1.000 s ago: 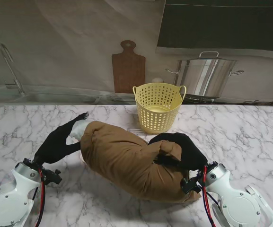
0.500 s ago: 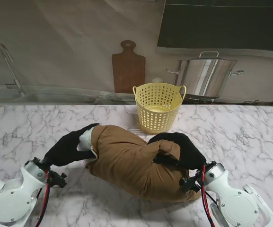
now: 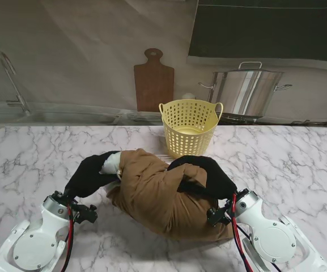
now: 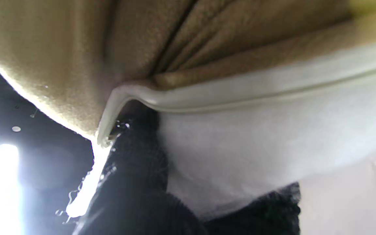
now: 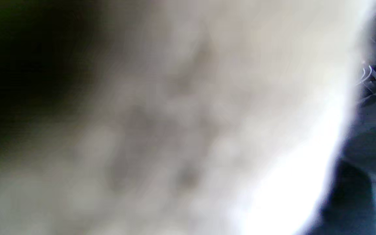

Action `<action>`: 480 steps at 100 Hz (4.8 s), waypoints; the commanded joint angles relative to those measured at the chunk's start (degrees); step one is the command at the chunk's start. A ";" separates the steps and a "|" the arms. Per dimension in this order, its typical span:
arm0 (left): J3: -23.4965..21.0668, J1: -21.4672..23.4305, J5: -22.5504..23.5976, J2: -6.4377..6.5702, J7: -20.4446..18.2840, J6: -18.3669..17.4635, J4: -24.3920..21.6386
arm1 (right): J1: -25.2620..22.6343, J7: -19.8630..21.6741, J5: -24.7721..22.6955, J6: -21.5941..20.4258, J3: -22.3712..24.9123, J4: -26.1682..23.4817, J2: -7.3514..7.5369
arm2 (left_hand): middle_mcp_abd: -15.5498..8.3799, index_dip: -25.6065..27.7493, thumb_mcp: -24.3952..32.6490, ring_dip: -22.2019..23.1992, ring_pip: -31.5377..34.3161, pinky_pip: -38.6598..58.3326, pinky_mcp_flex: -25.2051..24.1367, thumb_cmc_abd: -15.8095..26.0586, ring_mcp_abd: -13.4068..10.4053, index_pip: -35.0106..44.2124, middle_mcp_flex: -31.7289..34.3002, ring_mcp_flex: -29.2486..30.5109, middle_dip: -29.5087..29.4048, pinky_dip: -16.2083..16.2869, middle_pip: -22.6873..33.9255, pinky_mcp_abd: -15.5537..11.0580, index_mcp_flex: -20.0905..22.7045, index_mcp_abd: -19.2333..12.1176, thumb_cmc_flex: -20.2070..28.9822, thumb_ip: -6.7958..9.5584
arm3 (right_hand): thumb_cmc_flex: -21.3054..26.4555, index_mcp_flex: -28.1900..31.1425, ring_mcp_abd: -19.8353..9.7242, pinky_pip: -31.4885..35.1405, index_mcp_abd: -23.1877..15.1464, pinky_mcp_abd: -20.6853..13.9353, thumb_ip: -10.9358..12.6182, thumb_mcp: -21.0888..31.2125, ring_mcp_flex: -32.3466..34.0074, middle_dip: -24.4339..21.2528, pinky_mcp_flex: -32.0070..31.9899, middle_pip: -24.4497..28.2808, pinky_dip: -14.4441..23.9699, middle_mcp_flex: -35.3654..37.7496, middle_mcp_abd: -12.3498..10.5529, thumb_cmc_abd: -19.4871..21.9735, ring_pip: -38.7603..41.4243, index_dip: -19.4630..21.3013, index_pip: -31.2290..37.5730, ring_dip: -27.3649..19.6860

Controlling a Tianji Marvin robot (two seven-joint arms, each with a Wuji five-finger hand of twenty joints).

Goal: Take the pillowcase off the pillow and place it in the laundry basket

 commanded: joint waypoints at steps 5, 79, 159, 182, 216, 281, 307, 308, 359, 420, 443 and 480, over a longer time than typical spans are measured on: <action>-1.42 1.72 0.68 -0.72 -0.91 -1.74 -2.94 | 0.50 -1.57 -3.45 -0.20 -0.47 0.15 -0.73 | -4.66 5.23 4.15 3.19 7.45 12.78 3.62 2.31 -5.37 10.77 5.66 5.52 2.96 -1.11 6.10 -5.28 5.25 -5.46 6.30 0.80 | 3.58 -6.68 -8.87 -1.85 -5.43 -3.37 7.83 -5.95 -6.37 -2.40 -6.38 -1.08 3.08 -5.12 -4.03 13.88 -6.08 -8.16 9.43 -0.88; -5.94 3.78 8.08 -0.98 1.56 7.53 -4.49 | -1.39 -21.96 -53.76 5.58 5.40 -9.11 -0.27 | -2.07 8.48 7.47 4.18 10.61 14.61 5.25 0.12 -3.69 11.78 7.22 6.55 3.82 -1.68 7.55 -4.10 6.06 -3.19 6.30 0.57 | -25.07 -30.55 -2.31 -30.28 5.39 0.71 12.91 -21.27 -40.02 -21.76 -30.81 -16.31 -1.82 -39.28 0.47 19.36 -32.12 -4.37 -30.22 -19.99; -7.88 3.47 11.53 -1.12 3.45 9.19 -2.50 | 6.17 -13.96 -58.37 6.40 -1.35 -4.06 1.50 | -1.90 9.15 8.90 3.97 10.84 14.46 4.98 -0.28 -3.63 11.12 7.01 6.14 4.32 -2.32 7.64 -4.26 6.14 -3.28 6.30 0.31 | 2.01 2.27 -12.65 -15.00 -8.98 1.20 7.39 -1.44 -2.68 4.49 -13.95 13.60 -4.26 9.70 -11.01 11.12 -9.95 -4.64 16.46 -5.65; -9.13 3.67 12.54 -1.15 3.87 9.93 -1.69 | 0.29 -15.30 -60.23 4.84 5.47 -7.50 1.47 | -1.79 9.30 9.07 3.95 10.95 14.50 4.98 -0.43 -3.49 11.17 7.07 6.18 4.37 -2.35 7.56 -4.06 6.30 -3.27 6.30 0.30 | 2.38 3.16 -12.54 -13.72 -9.42 0.76 7.11 -0.42 -2.23 6.72 -12.73 15.25 -3.59 9.44 -10.65 11.15 -8.84 -2.11 16.32 -5.00; -10.74 3.20 13.81 -1.40 5.57 11.00 -0.22 | -6.33 -17.64 -60.65 2.77 13.01 -8.54 1.17 | -1.70 9.84 9.25 3.92 11.10 14.54 5.10 -0.42 -3.44 11.30 7.12 6.21 4.41 -2.38 7.54 -4.15 6.19 -3.19 6.30 0.19 | 2.16 3.74 -12.84 -13.50 -10.52 0.70 6.80 -0.36 -2.32 7.07 -12.41 14.93 -3.51 9.51 -10.84 11.22 -8.81 -1.24 15.64 -4.89; -11.93 2.90 9.41 -2.10 6.47 6.72 -2.17 | -2.71 -16.23 -53.57 -0.57 10.28 -4.60 0.79 | 4.28 -8.23 -0.01 -3.27 -8.37 -11.00 -19.80 9.05 3.92 -15.67 -32.37 -22.96 -11.90 -7.38 -10.58 3.16 -13.48 -1.13 -12.55 -0.09 | 2.76 3.22 -12.72 -13.76 -11.24 0.83 6.79 -0.96 -3.16 6.03 -12.61 11.50 -3.78 8.93 -11.01 12.12 -10.99 -1.73 14.09 -5.66; -11.95 0.75 6.63 -0.96 0.22 2.19 -6.38 | -0.33 -14.73 -52.60 -0.54 8.35 -3.31 0.94 | 5.61 -13.02 0.02 -8.89 -14.20 -24.21 -25.15 5.36 7.01 -20.70 -48.90 -35.88 -17.60 -11.98 -14.88 5.41 -24.29 -0.95 -24.48 -0.23 | 2.83 3.36 -12.64 -13.99 -11.21 1.01 6.77 -1.00 -3.24 6.24 -12.82 11.23 -3.94 8.93 -10.87 12.23 -11.18 -1.55 13.86 -5.64; -11.84 0.62 6.48 -0.86 -0.21 2.20 -6.51 | -0.23 -14.67 -52.55 -0.55 8.26 -3.26 0.95 | 5.52 -13.27 0.08 -9.05 -14.29 -24.55 -25.17 5.13 7.13 -20.89 -49.31 -36.13 -17.97 -12.12 -14.92 5.39 -24.61 -1.00 -24.64 -0.23 | 2.85 3.36 -12.65 -14.00 -11.20 1.01 6.78 -0.98 -3.24 6.24 -12.82 11.22 -3.95 8.93 -10.87 12.24 -11.18 -1.55 13.86 -5.64; -5.18 -6.75 8.03 1.86 -11.84 10.83 -3.32 | 2.35 -13.66 -51.62 -1.53 5.85 -1.97 1.08 | 8.59 -16.71 2.78 -9.64 -12.74 -22.01 -21.36 -0.40 1.17 -20.91 -43.54 -33.52 -17.05 -11.41 -13.69 -2.61 -26.66 3.27 -5.35 2.18 | 2.91 3.44 -12.62 -14.27 -11.30 1.64 6.73 -1.11 -3.27 6.50 -13.11 10.95 -4.20 8.95 -10.80 12.50 -11.36 -1.30 13.47 -5.58; -2.29 -7.82 6.26 2.33 -14.84 13.36 -2.00 | 2.90 -13.31 -51.17 -1.25 4.91 -1.61 1.09 | 6.00 -14.75 0.51 -6.68 -9.91 -12.32 -15.04 0.74 -0.55 -19.41 -26.92 -21.85 -11.39 -9.44 -10.09 -3.99 -19.59 6.97 -11.82 0.36 | 2.92 3.44 -12.62 -14.64 -11.37 1.99 6.73 -1.16 -3.36 6.58 -13.56 10.69 -4.48 8.83 -10.81 12.69 -11.60 -1.14 13.14 -5.62; -0.72 -8.58 7.79 2.65 -15.98 14.18 -1.76 | 3.06 -13.58 -51.05 -1.15 4.62 -1.58 1.04 | -0.49 -12.75 1.86 -0.90 -1.76 2.00 -0.60 -0.90 -4.07 -11.18 -5.84 -3.40 -5.76 -5.49 -1.07 -6.46 -5.04 3.16 -3.12 0.85 | 2.89 3.21 -12.58 -14.75 -11.43 1.97 6.75 -1.24 -3.52 6.45 -13.76 10.44 -4.55 8.71 -10.96 12.90 -11.77 -1.09 12.97 -5.68; 0.89 -8.56 12.72 2.10 -12.09 16.76 -1.51 | 1.50 -12.04 -51.36 2.30 4.70 -4.22 1.07 | -5.10 4.48 6.77 5.67 8.55 13.16 7.91 -4.63 -6.05 12.44 9.07 5.93 10.31 -4.83 -0.22 -8.53 6.16 -6.50 6.30 0.96 | -17.26 -12.36 -5.17 -18.22 4.91 2.26 12.86 -15.82 -21.86 -11.58 -20.83 -8.79 -4.16 -20.09 -0.60 17.54 -23.98 -1.14 -13.27 -13.25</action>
